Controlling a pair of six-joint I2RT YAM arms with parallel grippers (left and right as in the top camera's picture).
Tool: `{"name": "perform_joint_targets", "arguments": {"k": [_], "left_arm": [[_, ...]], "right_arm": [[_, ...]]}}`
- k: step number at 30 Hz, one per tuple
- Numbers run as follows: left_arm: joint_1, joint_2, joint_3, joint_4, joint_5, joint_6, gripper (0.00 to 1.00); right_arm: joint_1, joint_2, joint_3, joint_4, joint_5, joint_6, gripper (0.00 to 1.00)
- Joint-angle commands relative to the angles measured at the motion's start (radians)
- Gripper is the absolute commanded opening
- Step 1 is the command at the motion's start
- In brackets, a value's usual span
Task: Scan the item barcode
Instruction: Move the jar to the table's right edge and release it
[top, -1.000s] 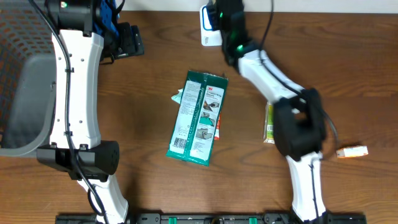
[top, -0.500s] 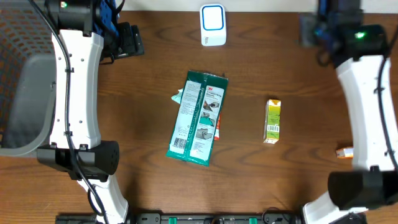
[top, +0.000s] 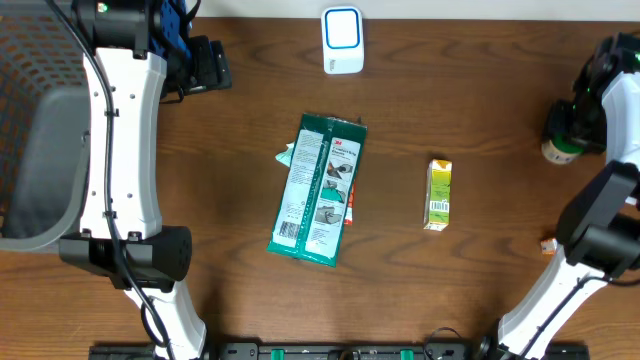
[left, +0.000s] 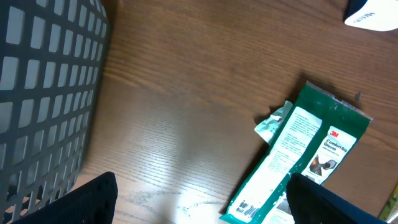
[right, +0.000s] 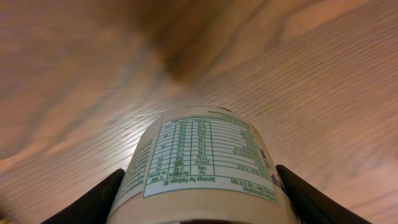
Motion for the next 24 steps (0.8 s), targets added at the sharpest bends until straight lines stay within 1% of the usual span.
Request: {"name": "perform_joint_targets", "arguments": {"k": [1, 7, 9, 10, 11, 13, 14, 15, 17, 19, 24], "left_arm": [[0.000, -0.017, 0.000, -0.003, -0.003, -0.010, 0.87], [0.000, -0.017, 0.000, -0.003, -0.003, -0.010, 0.87], [0.000, -0.017, 0.000, -0.003, -0.003, -0.010, 0.87], [0.000, -0.017, 0.000, -0.003, -0.003, -0.010, 0.87], [0.000, -0.017, 0.000, -0.003, -0.003, -0.010, 0.87], [0.000, -0.017, 0.000, -0.003, -0.003, -0.010, 0.87], [0.000, -0.017, 0.000, -0.003, -0.003, -0.010, 0.87], [0.000, -0.017, 0.000, -0.003, -0.003, -0.010, 0.87], [0.000, -0.017, 0.000, -0.003, -0.003, -0.010, 0.87], [0.000, -0.017, 0.000, -0.003, -0.003, -0.010, 0.87], [0.000, -0.017, 0.000, -0.003, -0.003, -0.010, 0.87]], "right_arm": [[-0.041, 0.048, 0.003, -0.007, -0.019, 0.017, 0.01], [-0.079, 0.069, 0.002, -0.013, -0.019, 0.016, 0.02], [-0.084, 0.069, -0.002, -0.012, -0.019, 0.017, 0.04], [-0.086, 0.069, -0.002, -0.012, -0.019, 0.016, 0.17], [-0.088, 0.069, -0.002, -0.012, -0.019, 0.016, 0.33], [-0.090, 0.069, -0.002, -0.015, -0.019, 0.016, 0.51], [-0.090, 0.069, -0.002, -0.017, -0.019, 0.016, 0.67], [-0.090, 0.069, -0.002, -0.019, -0.019, 0.016, 0.79], [-0.090, 0.069, -0.002, -0.023, -0.019, 0.016, 0.91], [-0.090, 0.067, -0.001, -0.037, -0.019, 0.016, 0.99], [-0.090, 0.060, 0.019, -0.082, -0.019, 0.016, 0.99]]}}
